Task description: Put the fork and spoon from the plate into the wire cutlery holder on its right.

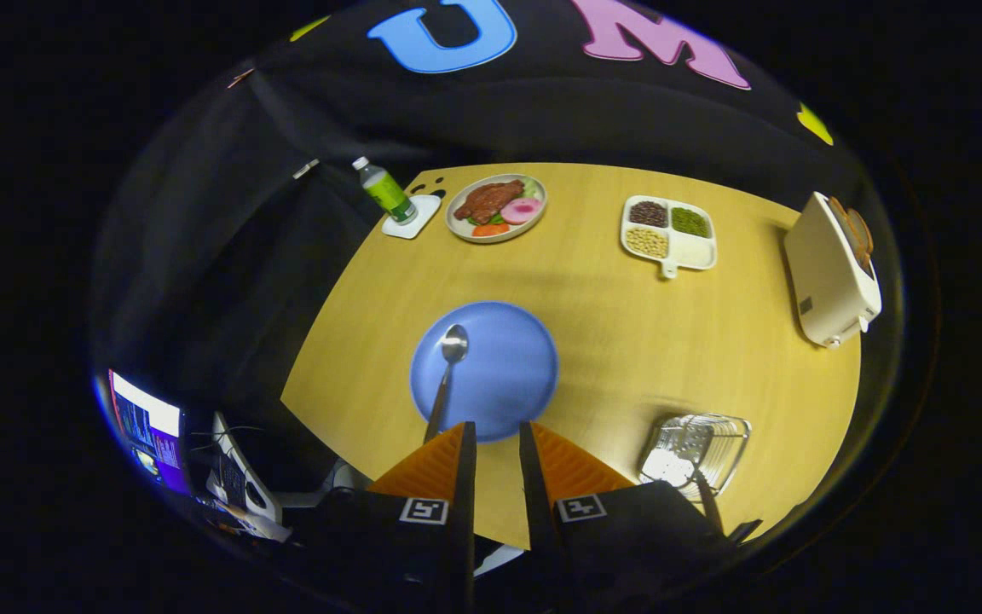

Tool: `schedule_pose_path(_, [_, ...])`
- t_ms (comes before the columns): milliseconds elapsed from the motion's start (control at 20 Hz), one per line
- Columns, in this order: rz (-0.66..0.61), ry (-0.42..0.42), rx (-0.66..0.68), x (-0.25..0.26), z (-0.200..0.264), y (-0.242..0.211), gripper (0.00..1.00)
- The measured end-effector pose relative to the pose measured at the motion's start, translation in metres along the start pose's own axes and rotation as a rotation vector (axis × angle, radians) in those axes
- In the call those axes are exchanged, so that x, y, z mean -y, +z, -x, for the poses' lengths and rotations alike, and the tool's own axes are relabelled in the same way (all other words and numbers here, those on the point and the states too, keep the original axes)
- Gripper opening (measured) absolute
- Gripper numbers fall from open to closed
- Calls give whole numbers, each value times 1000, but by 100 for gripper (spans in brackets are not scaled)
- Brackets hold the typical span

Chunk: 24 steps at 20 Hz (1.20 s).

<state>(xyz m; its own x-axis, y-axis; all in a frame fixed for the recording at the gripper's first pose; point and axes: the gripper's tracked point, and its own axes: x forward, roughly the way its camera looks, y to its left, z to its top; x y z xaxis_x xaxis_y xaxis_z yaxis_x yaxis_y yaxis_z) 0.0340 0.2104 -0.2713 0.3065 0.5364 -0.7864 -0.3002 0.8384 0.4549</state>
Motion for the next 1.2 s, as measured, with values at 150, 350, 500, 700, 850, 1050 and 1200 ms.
schedule_pose_path(150, [29, 25, -37, -34, -43, -7, 31])
schedule_pose_path(350, [29, 4, -105, -51, -100, -24, 32])
schedule_pose_path(500, [26, -27, -131, -53, -129, -30, 31])
schedule_pose_path(700, [24, -77, -156, -46, -153, -35, 32])
schedule_pose_path(850, [8, -89, -182, -44, -165, -42, 31])
schedule_pose_path(1050, [13, -122, -218, -37, -182, -53, 32])
schedule_pose_path(1200, [6, -141, -232, -26, -189, -59, 16])
